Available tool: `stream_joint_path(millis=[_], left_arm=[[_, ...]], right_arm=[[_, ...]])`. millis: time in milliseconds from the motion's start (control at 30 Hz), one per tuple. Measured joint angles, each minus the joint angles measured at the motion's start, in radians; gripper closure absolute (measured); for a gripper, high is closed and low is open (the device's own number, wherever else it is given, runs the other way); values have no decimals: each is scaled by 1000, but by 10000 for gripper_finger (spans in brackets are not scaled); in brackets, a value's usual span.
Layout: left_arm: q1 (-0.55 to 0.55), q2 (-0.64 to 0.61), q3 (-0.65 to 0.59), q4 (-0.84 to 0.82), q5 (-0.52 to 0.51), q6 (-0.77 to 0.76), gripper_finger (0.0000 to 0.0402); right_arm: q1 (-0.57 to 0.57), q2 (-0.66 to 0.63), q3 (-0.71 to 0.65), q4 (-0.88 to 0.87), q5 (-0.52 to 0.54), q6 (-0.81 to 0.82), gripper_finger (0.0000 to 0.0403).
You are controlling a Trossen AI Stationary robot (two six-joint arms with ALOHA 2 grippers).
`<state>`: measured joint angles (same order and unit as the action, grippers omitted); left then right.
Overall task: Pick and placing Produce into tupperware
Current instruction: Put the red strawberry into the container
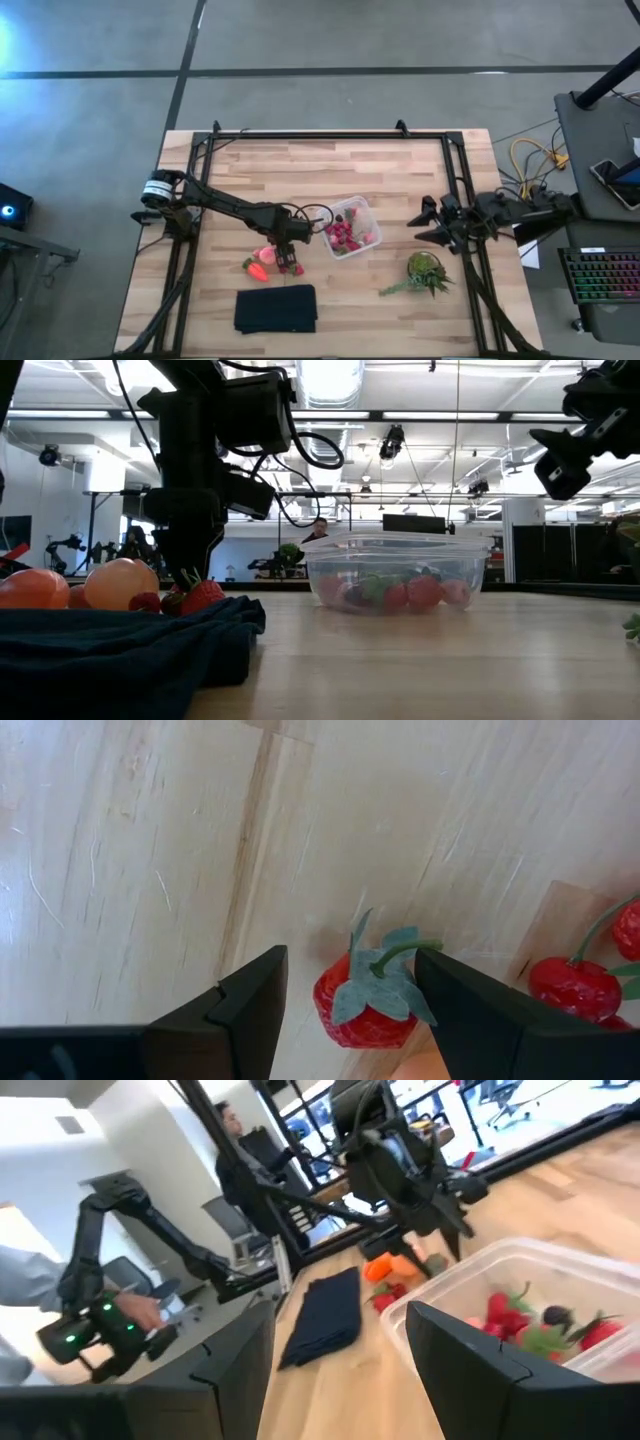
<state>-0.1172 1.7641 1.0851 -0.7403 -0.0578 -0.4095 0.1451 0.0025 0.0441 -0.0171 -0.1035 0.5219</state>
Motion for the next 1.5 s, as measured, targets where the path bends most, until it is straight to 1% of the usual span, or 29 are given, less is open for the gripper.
stream_joint_path(millis=[200,267,567,733,1000,1233,1500], left_arm=[[0,0,0,0,0,0,197],[0,0,0,0,0,1,197],[0,0,0,1,0,1,197],[0,0,0,1,0,1,197],[0,0,0,1,0,-1,197],[0,0,1,12,-1,0,197],[-4,0,-5,16,-8,90,197]], right_arm=[[-105,0,0,-2,-122,-14,184],[-120,0,0,-13,-135,-31,184],[-138,24,-3,-31,-115,-76,184],[-138,54,-3,-31,-101,-130,184],[-137,106,-3,-30,-95,-127,184],[-137,119,-3,-31,-95,-127,184],[-137,119,-3,-30,-96,-127,184]])
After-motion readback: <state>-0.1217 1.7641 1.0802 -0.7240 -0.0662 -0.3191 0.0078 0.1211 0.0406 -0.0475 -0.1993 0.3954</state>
